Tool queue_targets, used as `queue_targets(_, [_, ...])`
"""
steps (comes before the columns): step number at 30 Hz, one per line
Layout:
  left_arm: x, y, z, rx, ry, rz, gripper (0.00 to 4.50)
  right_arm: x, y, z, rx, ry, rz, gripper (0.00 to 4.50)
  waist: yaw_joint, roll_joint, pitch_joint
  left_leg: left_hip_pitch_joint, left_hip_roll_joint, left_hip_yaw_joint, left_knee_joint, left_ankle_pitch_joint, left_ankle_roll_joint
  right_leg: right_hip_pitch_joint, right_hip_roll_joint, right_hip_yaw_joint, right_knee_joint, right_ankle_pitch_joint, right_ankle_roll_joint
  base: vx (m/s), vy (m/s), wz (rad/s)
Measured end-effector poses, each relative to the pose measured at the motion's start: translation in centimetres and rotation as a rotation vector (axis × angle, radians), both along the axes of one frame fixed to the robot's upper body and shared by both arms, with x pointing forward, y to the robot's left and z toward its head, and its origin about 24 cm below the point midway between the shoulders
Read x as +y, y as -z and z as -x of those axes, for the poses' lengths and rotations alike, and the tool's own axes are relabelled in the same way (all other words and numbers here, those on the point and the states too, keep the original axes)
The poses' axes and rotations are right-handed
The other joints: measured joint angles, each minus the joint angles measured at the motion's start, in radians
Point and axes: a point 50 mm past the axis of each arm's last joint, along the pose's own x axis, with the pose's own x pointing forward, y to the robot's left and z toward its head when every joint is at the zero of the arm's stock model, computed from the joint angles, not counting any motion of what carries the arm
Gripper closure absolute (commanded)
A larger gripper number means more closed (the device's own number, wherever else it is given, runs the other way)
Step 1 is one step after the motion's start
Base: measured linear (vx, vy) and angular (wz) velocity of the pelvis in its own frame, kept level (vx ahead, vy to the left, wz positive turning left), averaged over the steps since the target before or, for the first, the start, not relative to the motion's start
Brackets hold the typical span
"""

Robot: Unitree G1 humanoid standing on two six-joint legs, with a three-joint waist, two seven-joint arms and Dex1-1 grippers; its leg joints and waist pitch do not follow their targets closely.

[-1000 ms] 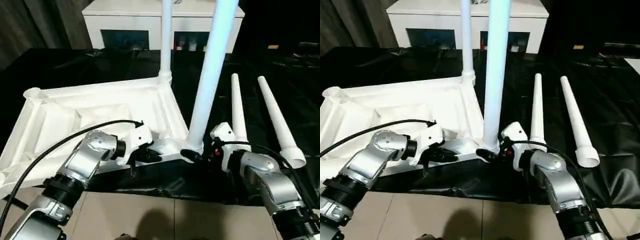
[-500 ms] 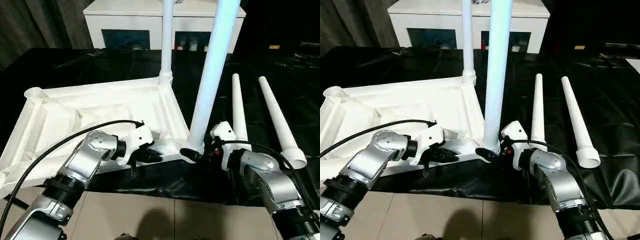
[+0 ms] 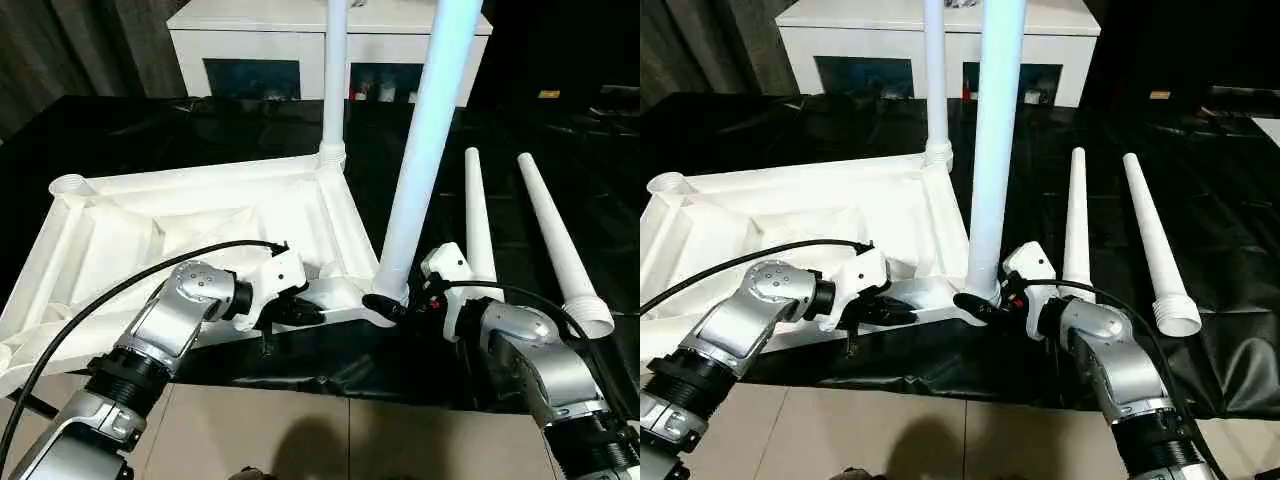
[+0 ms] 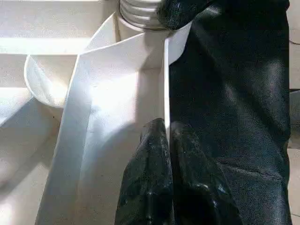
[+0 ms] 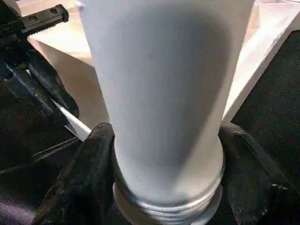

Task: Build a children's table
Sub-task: Rotate leg to tighten

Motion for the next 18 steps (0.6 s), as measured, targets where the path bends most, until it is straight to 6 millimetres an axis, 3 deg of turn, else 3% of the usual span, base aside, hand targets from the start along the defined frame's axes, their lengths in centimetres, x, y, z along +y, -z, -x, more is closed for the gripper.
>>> queue_targets(2, [0.0, 0.0, -0.1, -0.005, -0.011, -0.006, 4.5, 0.2, 0.2, -0.2, -0.004, 0.014, 0.004, 1.78, -0.001, -0.001, -0.001, 0.001, 0.0, 0.0, 0.0, 0.0, 0.0, 0.0, 0.0, 0.0, 0.0, 0.0, 0.0, 0.0, 0.0, 0.0])
queue_targets(6, [-0.7, 0.4, -0.9, -0.027, -0.12, -0.006, 4.5, 1.5, 0.6, -1.9, -0.012, 0.188, 0.006, 1.78, -0.019, -0.005, -0.003, 0.004, 0.0, 0.0, 0.0, 0.0, -0.001, 0.002, 0.0, 0.001, 0.001, -0.001, 0.001, 0.0, 0.0, 0.0])
queue_targets(10, [-4.2, 0.8, -2.3, -0.047, -0.304, 0.023, 4.5, 3.0, 1.0, -4.4, 0.022, 0.54, -0.035, 1.78, -0.024, -0.005, -0.003, 0.005, -0.001, -0.001, 0.002, 0.0, -0.001, 0.004, 0.0, 0.001, -0.003, -0.003, 0.005, -0.044, 0.005, 0.0])
queue_targets(12, [-7.0, 1.3, -2.8, -0.039, -0.408, 0.054, 4.5, 3.2, 1.2, -5.8, 0.044, 0.726, -0.037, 1.78, -0.021, -0.003, -0.003, 0.007, -0.001, -0.001, 0.001, 0.0, -0.001, 0.008, 0.0, -0.001, -0.013, -0.003, 0.005, -0.063, 0.02, 0.05])
queue_targets(15, [-9.7, 1.6, -2.7, -0.041, -0.47, 0.07, 4.5, 2.8, 1.3, -6.7, 0.057, 0.876, -0.04, 1.78, -0.025, 0.0, -0.002, 0.009, -0.002, -0.002, 0.0, 0.0, 0.0, 0.014, 0.0, -0.004, -0.028, -0.003, 0.005, -0.022, 0.01, 0.02])
queue_targets(16, [-10.5, 1.6, -2.6, -0.045, -0.486, 0.074, 4.5, 2.7, 1.4, -6.9, 0.061, 0.922, -0.04, 1.78, -0.027, 0.002, -0.002, 0.009, -0.002, -0.004, 0.0, 0.0, 0.0, 0.023, 0.0, -0.006, -0.036, -0.003, 0.005, 0.001, 0.051, -0.08])
queue_targets(18, [-11.0, 1.7, -2.6, -0.058, -0.496, 0.069, 4.5, 2.6, 1.4, -7.1, 0.067, 0.954, -0.056, 1.78, -0.033, 0.003, -0.002, 0.008, -0.005, -0.005, 0.0, -0.001, 0.001, 0.024, -0.001, -0.006, -0.042, -0.003, 0.005, -0.003, 0.035, -0.06])
